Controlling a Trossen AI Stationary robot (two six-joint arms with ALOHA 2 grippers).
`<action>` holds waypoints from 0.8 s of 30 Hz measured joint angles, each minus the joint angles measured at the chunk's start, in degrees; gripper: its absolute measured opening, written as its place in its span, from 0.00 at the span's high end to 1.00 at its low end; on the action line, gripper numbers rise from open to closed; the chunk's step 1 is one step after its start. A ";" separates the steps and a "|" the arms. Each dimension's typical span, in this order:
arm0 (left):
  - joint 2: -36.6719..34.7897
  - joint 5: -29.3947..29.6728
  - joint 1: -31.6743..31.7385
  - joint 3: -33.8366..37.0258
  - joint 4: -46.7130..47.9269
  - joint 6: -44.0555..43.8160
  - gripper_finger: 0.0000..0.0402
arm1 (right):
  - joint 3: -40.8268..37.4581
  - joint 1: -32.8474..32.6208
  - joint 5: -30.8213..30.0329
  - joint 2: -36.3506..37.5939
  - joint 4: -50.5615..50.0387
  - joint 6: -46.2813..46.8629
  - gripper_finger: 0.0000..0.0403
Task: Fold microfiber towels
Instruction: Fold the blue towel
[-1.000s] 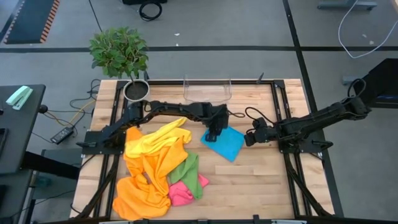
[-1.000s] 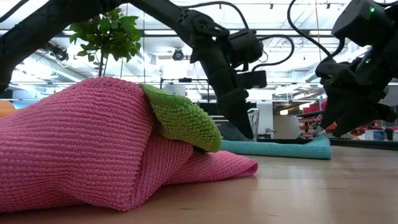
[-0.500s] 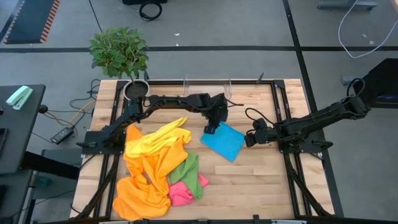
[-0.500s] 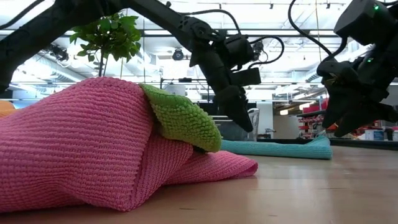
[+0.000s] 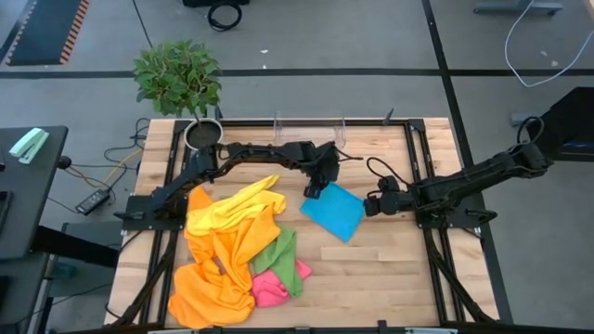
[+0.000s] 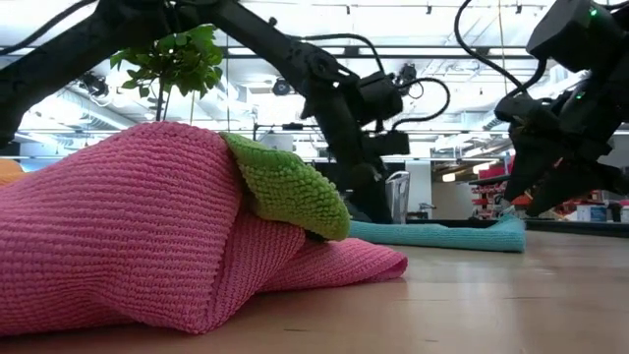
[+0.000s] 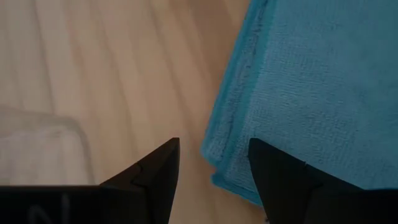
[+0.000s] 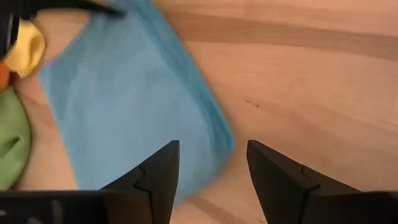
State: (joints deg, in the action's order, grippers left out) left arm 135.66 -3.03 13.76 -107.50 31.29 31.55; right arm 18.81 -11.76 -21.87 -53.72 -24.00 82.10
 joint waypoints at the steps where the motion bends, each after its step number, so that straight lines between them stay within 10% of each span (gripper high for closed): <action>1: 0.00 -0.27 0.00 0.00 -0.37 -0.67 0.50 | 0.03 0.01 -0.45 -0.60 0.47 0.74 0.51; 16: 0.09 -1.51 -1.13 0.15 3.81 -1.99 0.60 | 0.02 -0.44 0.94 -10.25 8.04 2.38 0.53; 24: 0.15 -1.00 -1.22 0.15 3.35 -3.99 0.61 | 0.02 -0.42 0.94 -9.90 8.21 -0.12 0.81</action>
State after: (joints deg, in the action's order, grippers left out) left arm 135.81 -4.03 12.53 -107.35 34.64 27.56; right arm 18.83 -12.19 -20.93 -63.62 -15.79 81.99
